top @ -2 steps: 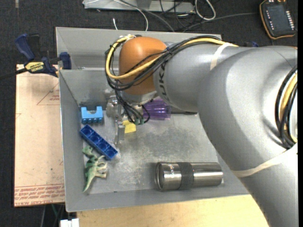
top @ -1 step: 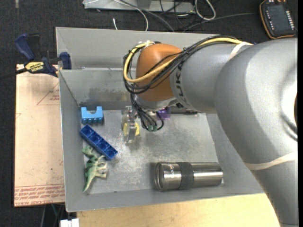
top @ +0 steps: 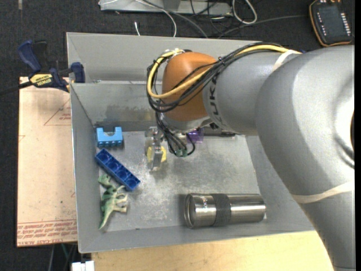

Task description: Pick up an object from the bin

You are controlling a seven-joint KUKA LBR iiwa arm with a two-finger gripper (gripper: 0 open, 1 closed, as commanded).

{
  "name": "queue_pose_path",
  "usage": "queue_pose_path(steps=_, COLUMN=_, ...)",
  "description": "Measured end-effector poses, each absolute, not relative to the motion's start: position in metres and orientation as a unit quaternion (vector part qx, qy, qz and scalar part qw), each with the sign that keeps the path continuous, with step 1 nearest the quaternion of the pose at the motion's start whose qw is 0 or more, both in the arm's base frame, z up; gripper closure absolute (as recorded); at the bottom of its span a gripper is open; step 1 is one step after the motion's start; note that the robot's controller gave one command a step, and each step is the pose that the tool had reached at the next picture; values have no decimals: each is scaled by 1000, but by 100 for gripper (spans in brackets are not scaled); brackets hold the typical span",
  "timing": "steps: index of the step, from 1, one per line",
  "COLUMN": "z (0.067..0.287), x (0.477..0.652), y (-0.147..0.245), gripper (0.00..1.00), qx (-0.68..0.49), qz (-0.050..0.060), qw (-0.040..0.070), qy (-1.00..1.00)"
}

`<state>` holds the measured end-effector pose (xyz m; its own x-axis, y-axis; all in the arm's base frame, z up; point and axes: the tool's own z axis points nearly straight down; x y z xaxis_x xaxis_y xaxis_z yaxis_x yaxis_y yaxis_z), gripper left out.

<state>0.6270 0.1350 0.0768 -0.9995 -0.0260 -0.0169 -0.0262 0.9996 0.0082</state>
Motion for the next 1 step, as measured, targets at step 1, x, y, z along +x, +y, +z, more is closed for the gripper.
queue_pose_path(steps=1, z=182, x=627, y=126, gripper=100, qx=-9, qz=5, qw=8, qy=1000)
